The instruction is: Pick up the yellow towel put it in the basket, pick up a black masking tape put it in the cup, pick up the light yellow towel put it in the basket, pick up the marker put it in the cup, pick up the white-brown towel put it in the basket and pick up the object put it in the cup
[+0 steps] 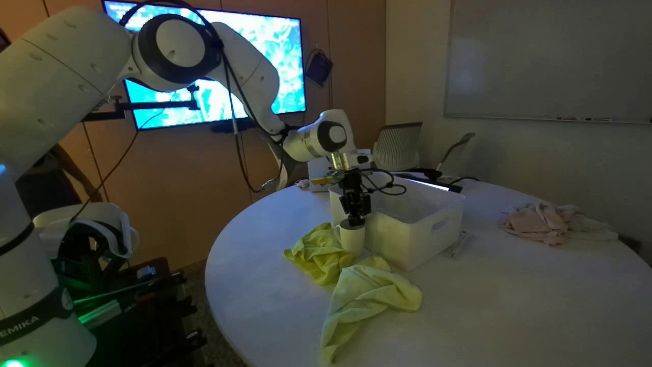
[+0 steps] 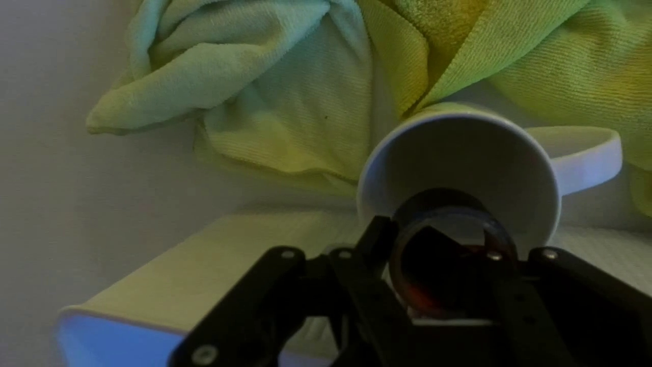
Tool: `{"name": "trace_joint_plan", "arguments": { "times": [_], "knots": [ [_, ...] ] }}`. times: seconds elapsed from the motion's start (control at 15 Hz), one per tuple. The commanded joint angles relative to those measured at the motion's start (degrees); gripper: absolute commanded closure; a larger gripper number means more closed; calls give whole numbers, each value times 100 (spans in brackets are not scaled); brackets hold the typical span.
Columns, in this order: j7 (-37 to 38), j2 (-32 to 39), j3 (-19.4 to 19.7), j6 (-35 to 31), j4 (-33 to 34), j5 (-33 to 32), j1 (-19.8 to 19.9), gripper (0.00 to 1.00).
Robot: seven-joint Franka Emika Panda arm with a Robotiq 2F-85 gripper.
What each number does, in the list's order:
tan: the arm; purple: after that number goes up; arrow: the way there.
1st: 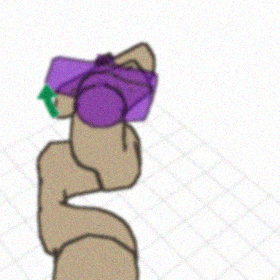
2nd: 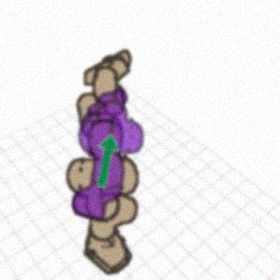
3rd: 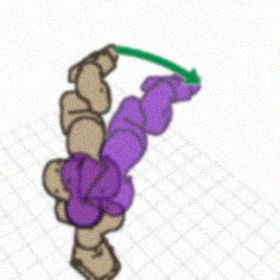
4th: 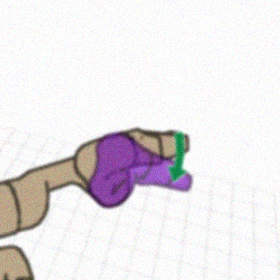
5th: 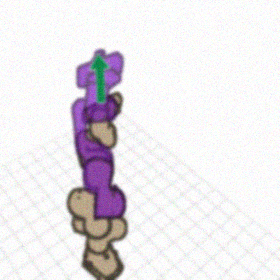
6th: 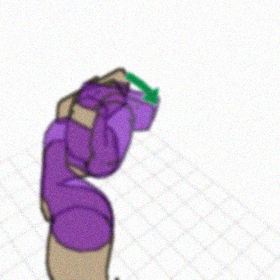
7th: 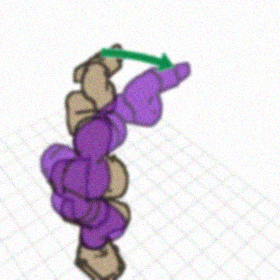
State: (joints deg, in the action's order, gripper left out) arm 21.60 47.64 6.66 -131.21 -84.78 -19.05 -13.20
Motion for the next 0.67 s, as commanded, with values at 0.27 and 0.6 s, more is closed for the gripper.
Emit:
{"name": "trace_joint_plan", "arguments": {
  "times": [0.27, 0.6],
  "knots": [
    [60, -256, 62, -310, -624, 8, -97, 96],
    [74, -455, 57, -520, -913, 39, -84, 53]
  ]
}}
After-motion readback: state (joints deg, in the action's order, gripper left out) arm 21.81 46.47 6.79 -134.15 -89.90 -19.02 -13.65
